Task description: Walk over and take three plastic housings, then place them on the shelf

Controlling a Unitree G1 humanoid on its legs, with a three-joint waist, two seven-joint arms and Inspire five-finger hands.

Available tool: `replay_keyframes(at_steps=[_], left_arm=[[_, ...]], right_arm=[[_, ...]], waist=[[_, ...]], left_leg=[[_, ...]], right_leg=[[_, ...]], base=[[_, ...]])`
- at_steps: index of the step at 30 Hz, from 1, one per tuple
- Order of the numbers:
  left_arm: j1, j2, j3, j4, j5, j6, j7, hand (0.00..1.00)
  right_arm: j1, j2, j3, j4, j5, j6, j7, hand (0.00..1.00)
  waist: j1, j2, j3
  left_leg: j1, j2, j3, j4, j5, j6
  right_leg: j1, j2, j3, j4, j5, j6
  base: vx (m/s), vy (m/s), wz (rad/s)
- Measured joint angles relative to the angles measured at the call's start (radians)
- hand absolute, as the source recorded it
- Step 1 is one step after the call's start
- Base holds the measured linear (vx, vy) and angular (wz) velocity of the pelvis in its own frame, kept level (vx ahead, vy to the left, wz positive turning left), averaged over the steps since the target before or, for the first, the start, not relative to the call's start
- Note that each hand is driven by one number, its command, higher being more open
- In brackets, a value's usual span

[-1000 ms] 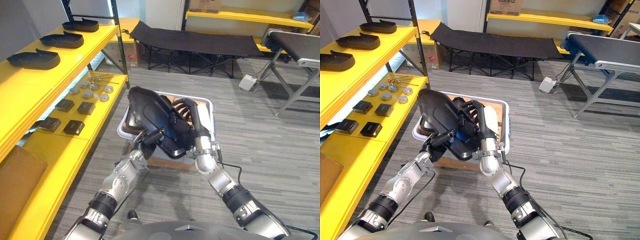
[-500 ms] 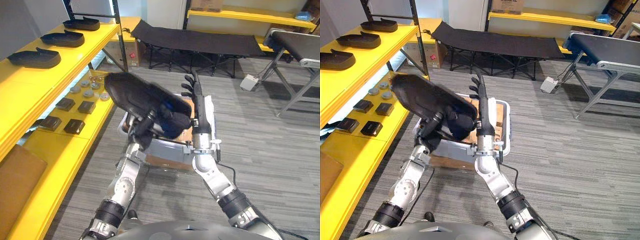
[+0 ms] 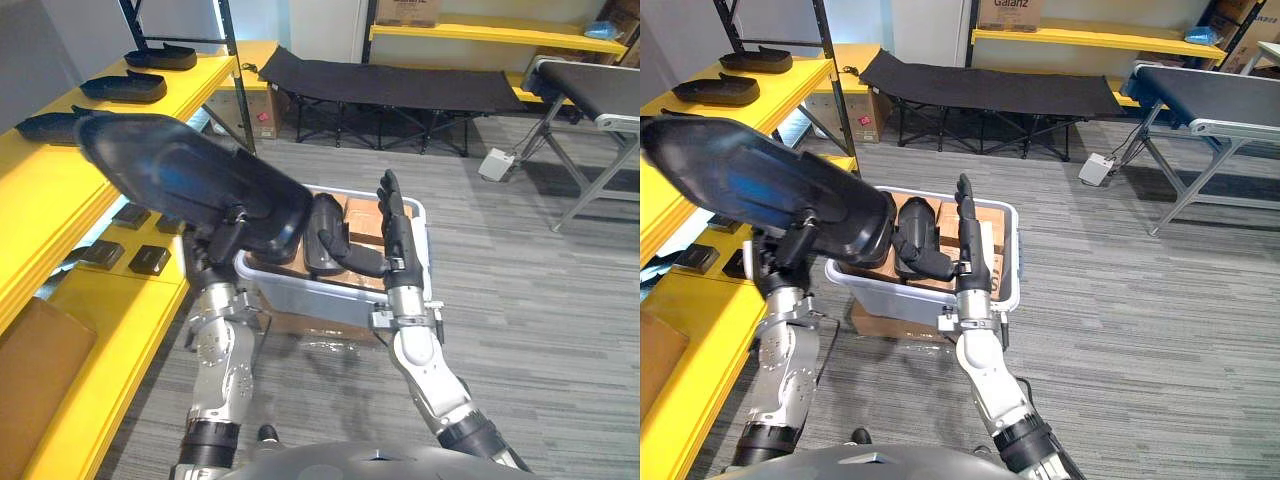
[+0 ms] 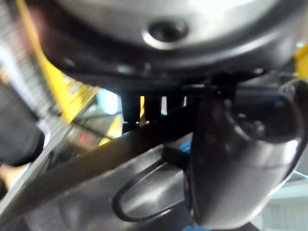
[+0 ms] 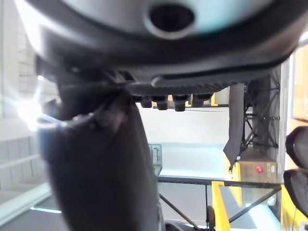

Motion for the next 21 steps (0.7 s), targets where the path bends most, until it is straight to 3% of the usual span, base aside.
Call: replay_keyframes(at_steps=[6,10,12,15,18,21], left_arm=[[0.038,0.046,0.069,-0.009,0.297,0.034,0.158,0.0],[0.057,0.082,0.07,-0.009,0.333,0.067,0.147,0.0],[0.072,0.085,0.078,-0.01,0.31,0.065,0.098,0.0],[0.137,0.087,0.077,-0.051,0.131,0.064,-0.065,0.0],[0.211,0.086,0.047,-0.11,0.078,0.064,-0.187,0.0],[0.238,0.086,0.048,-0.125,0.071,0.064,-0.257,0.0]], right_arm=[[0.093,-0.023,-0.066,-0.124,0.171,0.0,0.195,1.0],[0.167,-0.029,-0.141,-0.141,0.182,0.009,0.263,1.0],[0.199,-0.045,-0.193,-0.141,0.181,0.054,0.295,1.0],[0.246,-0.067,-0.223,-0.127,0.157,0.136,0.317,1.0],[0.264,-0.082,-0.229,-0.078,0.124,0.178,0.315,1.0],[0.256,-0.083,-0.231,-0.038,0.204,0.207,0.338,1.0]], waist=[[0.002,0.002,-0.002],[-0.006,0.004,-0.003],[-0.02,0.008,-0.007],[-0.028,0.021,-0.018],[-0.024,0.027,-0.018],[-0.019,0.036,-0.023]], left_leg=[[0.001,0.001,0.009,0.0,-0.008,-0.008],[0.001,0.002,0.023,0.0,-0.014,-0.013],[0.0,0.001,0.026,0.0,-0.016,-0.013],[0.0,0.003,0.036,0.0,-0.018,-0.011],[-0.001,0.009,0.041,0.0,-0.018,-0.012],[-0.002,0.01,0.036,0.0,-0.018,-0.012]], right_leg=[[-0.003,0.0,0.006,0.0,-0.001,0.0],[-0.011,-0.001,0.016,0.0,-0.001,0.0],[-0.014,-0.002,0.017,0.0,-0.001,0.0],[-0.022,-0.001,0.027,0.0,-0.003,-0.002],[-0.025,0.004,0.029,0.0,-0.006,-0.002],[-0.023,0.006,0.022,0.0,-0.004,0.005]], base=[[0.01,0.0,-0.02],[0.01,0.004,-0.1],[0.03,0.004,-0.06],[0.05,0.0,-0.11],[0.05,-0.016,-0.05],[0.04,-0.015,0.06]])
